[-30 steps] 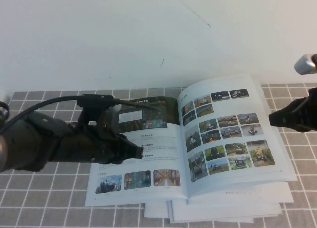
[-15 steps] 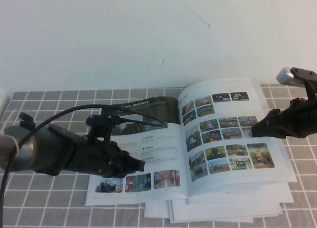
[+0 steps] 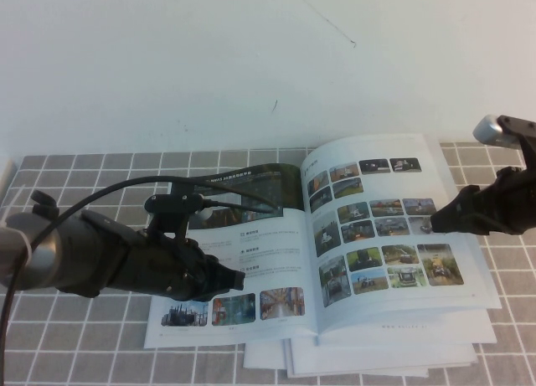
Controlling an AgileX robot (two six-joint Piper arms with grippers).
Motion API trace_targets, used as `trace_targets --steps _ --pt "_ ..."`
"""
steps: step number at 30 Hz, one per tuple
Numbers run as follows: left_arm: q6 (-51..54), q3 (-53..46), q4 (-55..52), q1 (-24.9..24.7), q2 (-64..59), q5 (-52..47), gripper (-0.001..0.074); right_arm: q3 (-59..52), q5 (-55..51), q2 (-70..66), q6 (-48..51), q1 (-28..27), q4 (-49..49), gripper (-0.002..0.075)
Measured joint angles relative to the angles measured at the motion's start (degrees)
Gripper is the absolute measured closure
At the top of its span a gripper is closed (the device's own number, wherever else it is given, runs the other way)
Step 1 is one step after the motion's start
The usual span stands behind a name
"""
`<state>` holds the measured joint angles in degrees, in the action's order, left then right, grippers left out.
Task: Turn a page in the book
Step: Open the closed book
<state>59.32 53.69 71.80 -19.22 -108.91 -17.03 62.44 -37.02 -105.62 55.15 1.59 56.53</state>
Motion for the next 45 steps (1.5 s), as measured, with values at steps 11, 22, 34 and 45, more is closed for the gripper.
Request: trace_targets --steps 11,22,34,45 --pt "0.0 0.0 0.0 0.0 0.0 0.0 0.0739 0.0 -0.9 -3.1 -0.1 -0.3 -0.3 0.0330" --pt "0.0 0.0 0.0 0.0 0.0 0.0 0.0739 0.0 -0.9 -4.1 -0.2 -0.5 -1.3 0.0330" --pt "0.0 0.0 0.0 0.0 0.0 0.0 0.0739 0.0 -0.8 -4.1 0.0 -1.6 -2.1 0.0330" --pt "0.2 0.0 1.3 0.0 0.0 0.1 0.0739 0.0 -6.0 -4.1 4.3 -2.5 5.1 0.0330"
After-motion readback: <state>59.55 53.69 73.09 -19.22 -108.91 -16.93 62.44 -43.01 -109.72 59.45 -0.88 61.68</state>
